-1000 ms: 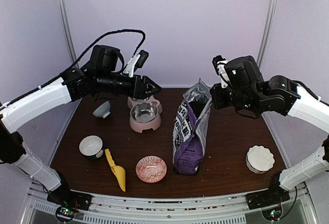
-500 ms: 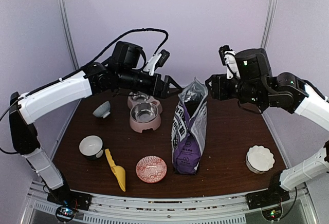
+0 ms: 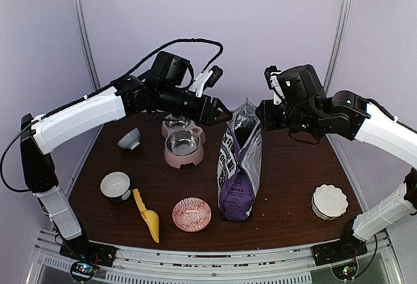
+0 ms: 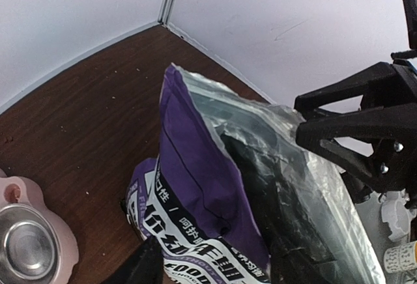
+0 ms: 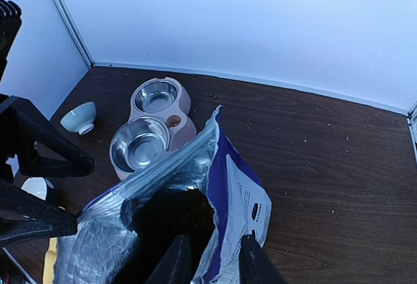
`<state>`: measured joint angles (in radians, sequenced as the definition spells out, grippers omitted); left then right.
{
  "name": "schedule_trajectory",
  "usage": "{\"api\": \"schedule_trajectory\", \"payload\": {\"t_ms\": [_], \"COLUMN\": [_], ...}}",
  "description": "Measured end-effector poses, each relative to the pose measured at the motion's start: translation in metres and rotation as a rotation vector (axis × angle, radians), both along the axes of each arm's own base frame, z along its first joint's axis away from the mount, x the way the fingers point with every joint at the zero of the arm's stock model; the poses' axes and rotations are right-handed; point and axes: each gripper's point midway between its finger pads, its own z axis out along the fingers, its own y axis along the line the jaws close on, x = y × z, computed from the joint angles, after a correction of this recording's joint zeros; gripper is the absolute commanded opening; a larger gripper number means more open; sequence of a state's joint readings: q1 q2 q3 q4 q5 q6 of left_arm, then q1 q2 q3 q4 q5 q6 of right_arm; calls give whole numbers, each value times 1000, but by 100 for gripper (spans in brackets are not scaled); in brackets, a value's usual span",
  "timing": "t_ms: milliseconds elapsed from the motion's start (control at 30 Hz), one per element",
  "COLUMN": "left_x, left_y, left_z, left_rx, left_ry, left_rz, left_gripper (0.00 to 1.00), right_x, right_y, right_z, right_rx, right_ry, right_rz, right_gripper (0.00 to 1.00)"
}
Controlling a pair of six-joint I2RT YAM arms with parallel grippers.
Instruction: Serve the pet food
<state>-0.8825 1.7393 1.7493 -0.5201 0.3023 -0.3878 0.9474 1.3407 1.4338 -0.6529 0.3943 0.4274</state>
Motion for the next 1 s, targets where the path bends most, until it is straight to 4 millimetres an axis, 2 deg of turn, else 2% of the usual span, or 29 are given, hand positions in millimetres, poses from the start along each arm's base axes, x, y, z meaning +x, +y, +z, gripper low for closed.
{"api": "schedule_trajectory", "payload": {"t_ms": [67,200,267,400,433,667,1000], "left_x": [-3,-7,-9,-13,-14,-13,2], "left_y": [-3,-8,-11,-15,-16,-13,13], "left_z": [0,-4,-6,-7,-7,-5,10], "left_rx": [0,1,1,-6,-10,5,160], "left_ry": [3,12,19,35,36,29,-93], "left_rz": [-16,-47,-62,-89,-96,-84,39], "left_gripper": [39,29,20,2,0,0,0], "right_x": [0,1,2,2,2,2,6], "right_y": [0,2,3,4,4,0,-29], "right_z": [1,-3,-3,-3,-3,-4,-7], "right_rx": [0,-5,-5,-6,-5,-20,-150], "right_ry": [0,8,11,13,14,17,29], "right_rz": [0,1,1,1,1,-7,-61], "right_gripper": [20,15,13,0,0,0,0]}}
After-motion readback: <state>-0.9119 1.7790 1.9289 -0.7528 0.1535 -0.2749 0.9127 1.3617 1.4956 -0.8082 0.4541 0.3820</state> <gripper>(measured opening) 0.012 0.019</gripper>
